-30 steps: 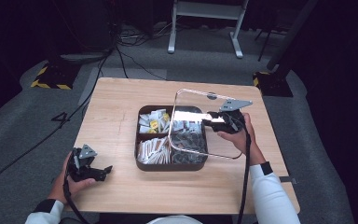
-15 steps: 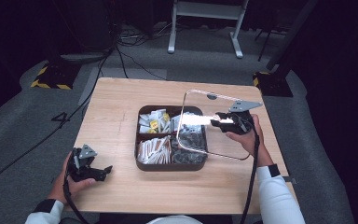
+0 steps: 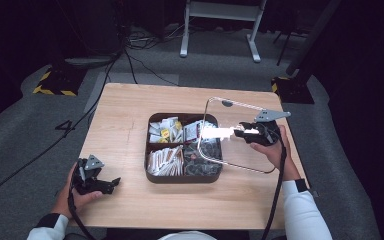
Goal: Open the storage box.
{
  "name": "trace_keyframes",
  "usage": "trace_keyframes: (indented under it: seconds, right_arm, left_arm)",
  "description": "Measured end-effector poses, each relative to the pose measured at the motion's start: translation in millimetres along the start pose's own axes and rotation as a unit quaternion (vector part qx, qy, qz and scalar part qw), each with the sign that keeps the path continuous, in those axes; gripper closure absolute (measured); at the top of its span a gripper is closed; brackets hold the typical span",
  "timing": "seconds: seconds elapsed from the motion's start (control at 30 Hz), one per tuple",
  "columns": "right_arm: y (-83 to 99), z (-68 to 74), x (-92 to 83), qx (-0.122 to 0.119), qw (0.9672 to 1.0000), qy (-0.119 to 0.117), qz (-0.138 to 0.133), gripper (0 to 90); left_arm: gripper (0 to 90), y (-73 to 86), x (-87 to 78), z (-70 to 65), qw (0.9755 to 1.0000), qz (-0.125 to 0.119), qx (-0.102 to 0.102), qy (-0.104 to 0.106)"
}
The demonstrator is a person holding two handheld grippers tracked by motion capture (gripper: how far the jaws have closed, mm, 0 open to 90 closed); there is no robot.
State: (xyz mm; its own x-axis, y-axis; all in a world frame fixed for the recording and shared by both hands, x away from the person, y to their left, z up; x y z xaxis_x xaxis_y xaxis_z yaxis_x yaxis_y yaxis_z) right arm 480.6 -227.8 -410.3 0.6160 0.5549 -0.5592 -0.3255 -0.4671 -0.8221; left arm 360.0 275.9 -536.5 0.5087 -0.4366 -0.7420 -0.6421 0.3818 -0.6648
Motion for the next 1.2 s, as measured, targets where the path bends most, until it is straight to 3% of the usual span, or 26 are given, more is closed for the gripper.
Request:
trace_keyframes:
  seconds: [0.67,1.2]
  right_arm:
    - [32.3,-26.3,-12.1,0.021,0.9993,0.022,0.021,58.8]
    - [80.0,-43.8,-29.0,0.042,0.9985,0.018,0.032,58.7]
  left_arm:
    - [0.4,0.0,0.0,0.0,1.0000,0.000,0.000,0.000]
    - [0.5,0.0,0.0,0.0,1.0000,0.000,0.000,0.000]
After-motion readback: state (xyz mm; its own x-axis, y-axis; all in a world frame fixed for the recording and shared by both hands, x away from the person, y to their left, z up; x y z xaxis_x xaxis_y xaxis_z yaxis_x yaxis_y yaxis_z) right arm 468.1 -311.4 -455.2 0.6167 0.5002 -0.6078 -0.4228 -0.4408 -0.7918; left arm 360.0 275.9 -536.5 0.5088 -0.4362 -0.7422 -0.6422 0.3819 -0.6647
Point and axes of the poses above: each handheld gripper's, and its own axes: x roughly forward along the jaws, y roughly out of its underside, z roughly to its left, the point moved 4 cm from there along x, roughly forward along the jaws, and after that the axes turned 5 degrees about y, right-handed, at the moved point
